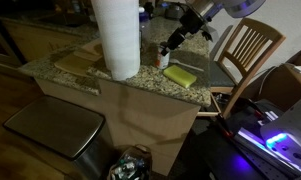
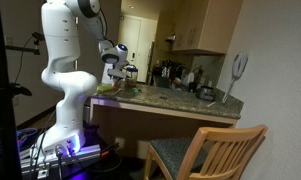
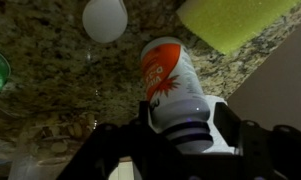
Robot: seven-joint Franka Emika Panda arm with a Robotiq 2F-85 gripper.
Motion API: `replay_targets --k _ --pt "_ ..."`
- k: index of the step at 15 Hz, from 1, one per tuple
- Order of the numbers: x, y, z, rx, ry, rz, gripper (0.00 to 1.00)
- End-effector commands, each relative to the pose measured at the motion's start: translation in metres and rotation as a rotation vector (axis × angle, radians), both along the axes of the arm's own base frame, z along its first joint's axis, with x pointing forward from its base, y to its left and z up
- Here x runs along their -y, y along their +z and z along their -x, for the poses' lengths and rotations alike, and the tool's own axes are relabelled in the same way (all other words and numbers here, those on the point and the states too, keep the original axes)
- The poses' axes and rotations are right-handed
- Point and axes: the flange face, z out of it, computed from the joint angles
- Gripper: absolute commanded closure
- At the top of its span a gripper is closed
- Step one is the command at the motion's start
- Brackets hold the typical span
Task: Pick the bottle and place it right of the counter
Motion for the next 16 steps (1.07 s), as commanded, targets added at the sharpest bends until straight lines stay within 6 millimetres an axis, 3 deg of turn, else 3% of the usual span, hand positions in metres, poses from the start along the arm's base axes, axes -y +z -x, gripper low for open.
replay_targets --k 1,3,9,12,16 --pt "0.001 0.000 -0.001 -0.018 0.030 0.005 0.63" --pt "0.000 0.000 0.000 -0.025 0.028 0.006 0.69" --pt "0.003 0.005 -0.002 0.034 -0.091 0.026 0.69" --pt "0.008 0.011 -0.003 0.153 -0.206 0.042 0.69" --pt "0.006 0.013 0.000 0.162 -0.353 -0.011 0.69"
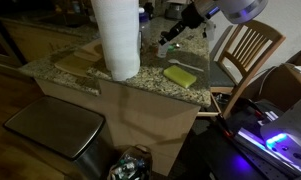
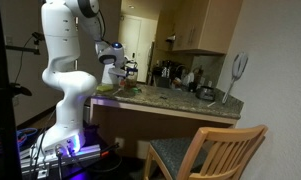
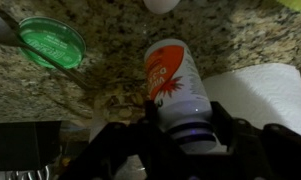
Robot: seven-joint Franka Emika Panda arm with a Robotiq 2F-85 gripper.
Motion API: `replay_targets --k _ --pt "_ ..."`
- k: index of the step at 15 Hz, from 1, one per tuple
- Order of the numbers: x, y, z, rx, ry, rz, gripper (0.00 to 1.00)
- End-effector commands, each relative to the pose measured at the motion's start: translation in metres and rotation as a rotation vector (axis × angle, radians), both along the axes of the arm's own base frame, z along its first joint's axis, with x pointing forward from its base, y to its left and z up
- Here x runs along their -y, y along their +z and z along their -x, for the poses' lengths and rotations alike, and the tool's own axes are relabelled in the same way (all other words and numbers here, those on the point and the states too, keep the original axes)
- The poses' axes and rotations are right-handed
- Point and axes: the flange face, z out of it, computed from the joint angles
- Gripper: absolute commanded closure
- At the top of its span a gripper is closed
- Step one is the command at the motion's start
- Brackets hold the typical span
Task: Pick the bottle and place it right of the counter
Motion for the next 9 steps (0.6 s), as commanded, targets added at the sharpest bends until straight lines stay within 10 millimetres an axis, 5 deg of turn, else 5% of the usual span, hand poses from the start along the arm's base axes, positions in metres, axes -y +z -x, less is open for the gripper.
replay_targets --k 1,5,6,8,9 --pt "0.037 0.037 0.016 -0.003 -0.115 -0.086 0.69" --pt "0.079 0.082 0.019 0.019 -0.319 -0.220 0.69" --pt "0.055 0.062 0.004 0.030 -0.267 -0.171 0.44" --pt "0.073 0.084 0.012 0.036 -0.307 -0.218 0.44" --pt "0.077 0.088 0.015 0.039 -0.313 -0.226 0.69"
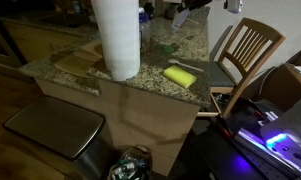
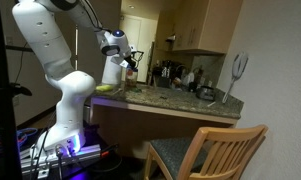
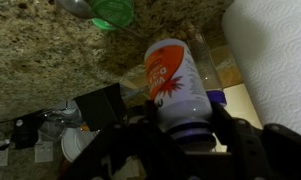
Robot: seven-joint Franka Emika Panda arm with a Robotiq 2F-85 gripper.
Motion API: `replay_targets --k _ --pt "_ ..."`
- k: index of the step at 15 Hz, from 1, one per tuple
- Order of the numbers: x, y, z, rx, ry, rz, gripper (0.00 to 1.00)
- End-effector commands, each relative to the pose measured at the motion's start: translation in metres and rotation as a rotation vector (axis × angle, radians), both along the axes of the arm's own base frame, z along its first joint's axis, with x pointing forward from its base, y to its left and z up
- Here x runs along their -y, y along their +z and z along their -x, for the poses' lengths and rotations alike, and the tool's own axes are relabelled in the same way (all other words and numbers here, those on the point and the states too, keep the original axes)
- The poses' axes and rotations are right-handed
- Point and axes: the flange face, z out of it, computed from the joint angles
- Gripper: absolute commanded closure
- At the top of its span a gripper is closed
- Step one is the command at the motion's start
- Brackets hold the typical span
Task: Pick the bottle and place it right of the counter
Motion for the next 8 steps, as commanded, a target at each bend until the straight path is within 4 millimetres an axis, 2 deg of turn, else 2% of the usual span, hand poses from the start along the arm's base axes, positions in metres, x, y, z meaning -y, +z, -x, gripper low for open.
replay_targets --k 1,2,4,5,6,8 --pt "0.005 -0.002 -0.001 -0.005 0.009 0.025 0.69" --pt "0.016 0.009 -0.005 0.017 -0.013 0.026 0.69" --pt "0.063 0.047 -0.016 0.074 -0.110 0.021 0.69" --pt "0.057 0.055 -0.038 0.113 -0.179 -0.002 0.69" --pt "0.077 0.076 -0.046 0.133 -0.235 -0.025 0.69" --pt "0.103 0.100 -0.070 0.145 -0.345 -0.069 0.69"
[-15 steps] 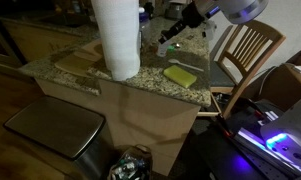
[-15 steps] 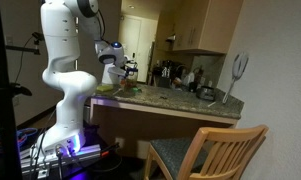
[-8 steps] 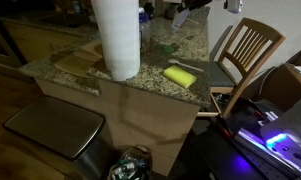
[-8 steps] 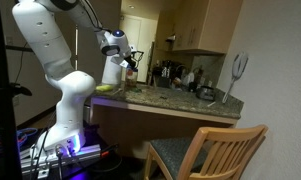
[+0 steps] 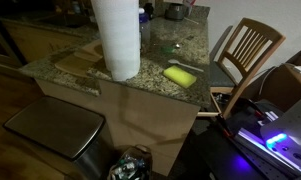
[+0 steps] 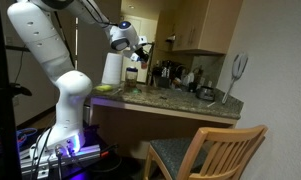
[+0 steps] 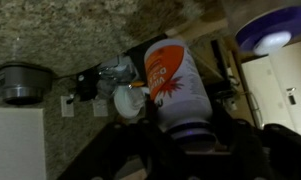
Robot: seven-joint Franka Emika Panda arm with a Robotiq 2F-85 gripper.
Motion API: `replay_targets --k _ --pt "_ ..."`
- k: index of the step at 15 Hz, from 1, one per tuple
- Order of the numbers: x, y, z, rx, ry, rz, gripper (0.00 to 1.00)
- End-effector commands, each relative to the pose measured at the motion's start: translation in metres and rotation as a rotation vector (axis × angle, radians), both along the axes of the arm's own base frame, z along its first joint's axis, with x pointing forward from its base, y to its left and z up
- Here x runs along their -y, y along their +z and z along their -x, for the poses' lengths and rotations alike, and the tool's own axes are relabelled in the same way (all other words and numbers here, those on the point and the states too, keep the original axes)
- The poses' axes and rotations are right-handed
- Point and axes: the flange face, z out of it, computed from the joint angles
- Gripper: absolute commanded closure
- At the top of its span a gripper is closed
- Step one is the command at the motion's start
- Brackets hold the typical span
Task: Pick the bottle and place it right of the counter
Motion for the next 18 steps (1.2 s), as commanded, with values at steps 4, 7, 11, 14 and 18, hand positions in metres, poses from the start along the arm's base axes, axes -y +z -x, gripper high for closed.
replay_targets --k 4,7,11,14,18 --pt "0.027 0.033 -0.043 -0.015 -0.146 -0.066 0.44" --pt "0.017 0.023 -0.066 -0.055 -0.156 -0.093 0.69" --pt "0.033 -0.050 -0.105 -0.203 -0.210 -0.023 0.69" --pt "0.019 -0.093 -0.139 -0.280 -0.195 -0.009 0.69" --pt "0.011 -0.112 -0.140 -0.314 -0.184 -0.007 0.44"
